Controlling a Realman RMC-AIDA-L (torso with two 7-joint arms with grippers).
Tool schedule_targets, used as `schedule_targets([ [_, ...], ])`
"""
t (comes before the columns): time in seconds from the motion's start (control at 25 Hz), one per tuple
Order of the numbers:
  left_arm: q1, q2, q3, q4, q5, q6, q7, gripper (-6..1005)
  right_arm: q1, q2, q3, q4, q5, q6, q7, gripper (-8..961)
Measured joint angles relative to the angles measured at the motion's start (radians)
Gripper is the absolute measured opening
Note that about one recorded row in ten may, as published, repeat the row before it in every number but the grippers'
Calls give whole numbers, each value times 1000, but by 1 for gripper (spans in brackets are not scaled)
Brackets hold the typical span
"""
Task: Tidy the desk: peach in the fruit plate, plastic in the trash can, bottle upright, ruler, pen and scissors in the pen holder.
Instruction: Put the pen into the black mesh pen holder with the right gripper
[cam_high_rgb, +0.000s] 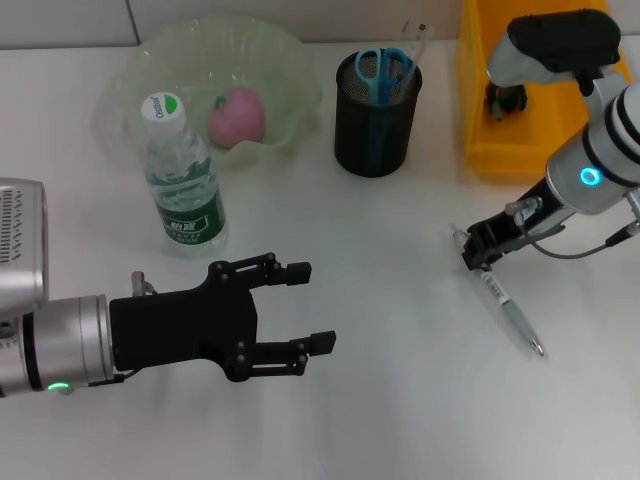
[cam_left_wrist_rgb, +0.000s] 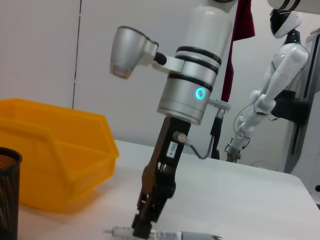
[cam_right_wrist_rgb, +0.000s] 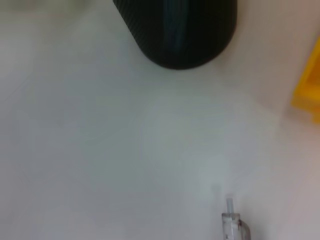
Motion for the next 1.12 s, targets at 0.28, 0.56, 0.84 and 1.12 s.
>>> schedule_targets([
  [0.28, 6, 0, 0, 0, 0, 0, 0, 813, -73, -1, 17, -167, 89, -5, -48, 173],
  [0.56, 9, -1, -2, 0, 0, 0, 8, 813, -335, 0, 81, -474, 659, 311, -551, 173],
  [0.84, 9, -2, -2, 0, -2, 0, 9, 813, -368, -2, 79, -197, 1396, 458, -1318, 173],
  [1.12, 11, -3, -7, -7, -8, -3, 9, 813, -226, 3, 78, 274, 1768, 329, -1972, 174],
])
